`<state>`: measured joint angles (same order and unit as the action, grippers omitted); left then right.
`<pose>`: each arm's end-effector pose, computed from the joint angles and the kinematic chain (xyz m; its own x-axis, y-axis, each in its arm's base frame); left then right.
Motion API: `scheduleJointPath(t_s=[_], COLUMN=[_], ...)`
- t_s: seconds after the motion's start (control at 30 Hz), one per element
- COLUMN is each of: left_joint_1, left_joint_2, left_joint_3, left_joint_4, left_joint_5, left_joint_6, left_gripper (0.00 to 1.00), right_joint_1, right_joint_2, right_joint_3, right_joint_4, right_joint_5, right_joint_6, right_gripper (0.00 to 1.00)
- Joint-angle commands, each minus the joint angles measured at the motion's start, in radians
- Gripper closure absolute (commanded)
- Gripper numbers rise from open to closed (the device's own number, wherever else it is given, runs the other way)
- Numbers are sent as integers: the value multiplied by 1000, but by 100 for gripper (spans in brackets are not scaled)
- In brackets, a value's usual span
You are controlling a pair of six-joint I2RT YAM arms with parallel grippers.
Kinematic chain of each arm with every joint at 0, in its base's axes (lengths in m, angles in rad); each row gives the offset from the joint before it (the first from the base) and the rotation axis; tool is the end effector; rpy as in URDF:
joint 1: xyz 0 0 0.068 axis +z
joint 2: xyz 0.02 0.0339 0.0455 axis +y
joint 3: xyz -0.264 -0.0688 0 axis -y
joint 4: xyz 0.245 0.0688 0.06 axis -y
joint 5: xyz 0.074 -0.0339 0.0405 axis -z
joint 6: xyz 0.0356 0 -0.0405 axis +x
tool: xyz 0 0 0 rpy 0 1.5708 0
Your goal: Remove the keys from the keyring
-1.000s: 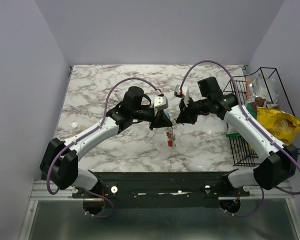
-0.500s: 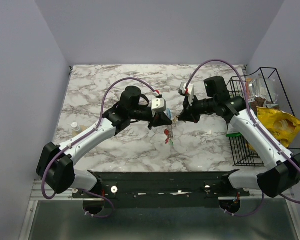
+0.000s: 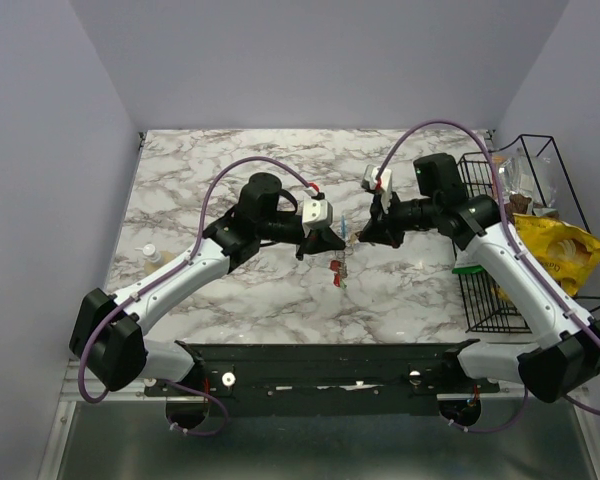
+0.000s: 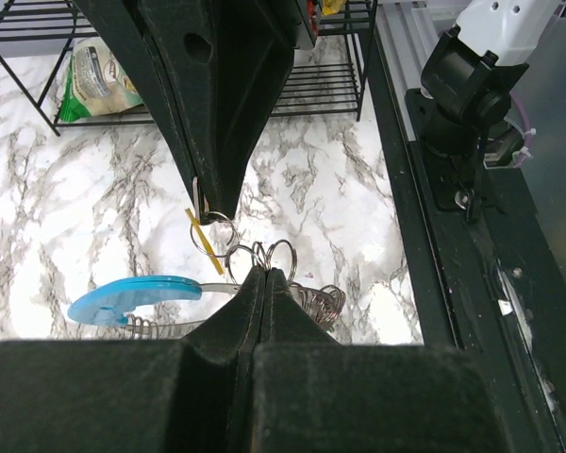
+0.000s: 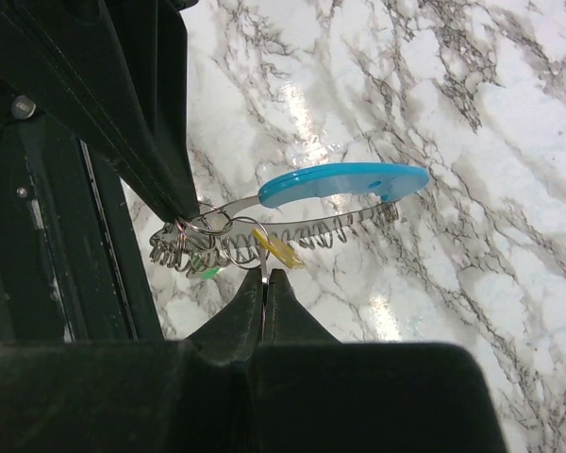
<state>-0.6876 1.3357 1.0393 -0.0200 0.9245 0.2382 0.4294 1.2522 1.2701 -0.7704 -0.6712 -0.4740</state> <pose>0.2146 -0.2130 0.3264 -0.0051 0.1881 -0.9821 0.9979 -0.0623 -0.0171 0.2231 0.1265 0.3590 -0.2157 -0.4919 -0.8435 -0.9410 0.3354 0.0450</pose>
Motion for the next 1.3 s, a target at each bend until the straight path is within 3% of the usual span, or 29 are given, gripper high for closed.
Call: scheduleJointPath(t_s=[0.0,0.17,0.8,1.27], left_joint_1=[-13,-12,-13,-20], left_joint_2=[-24,-12,0,17], left_joint_3=[-6,25,-13,-1], left_joint_4=[-179,-163,-37,-34], left_joint_5=[117,60,-104,-89], left_joint_6=[-71,-82,-160,-168], left_gripper=[100,100,100,100], right_joint_1=[-54,37,163,213], right_joint_2=[42,47,136,135], right_joint_3=[29,-29,21,51], right_joint_4=[25,13,-85,-128], right_joint_5=[176,173,91,34], right_joint_6=[-54,-54,-69,-113], right_gripper=[99,99,99,99])
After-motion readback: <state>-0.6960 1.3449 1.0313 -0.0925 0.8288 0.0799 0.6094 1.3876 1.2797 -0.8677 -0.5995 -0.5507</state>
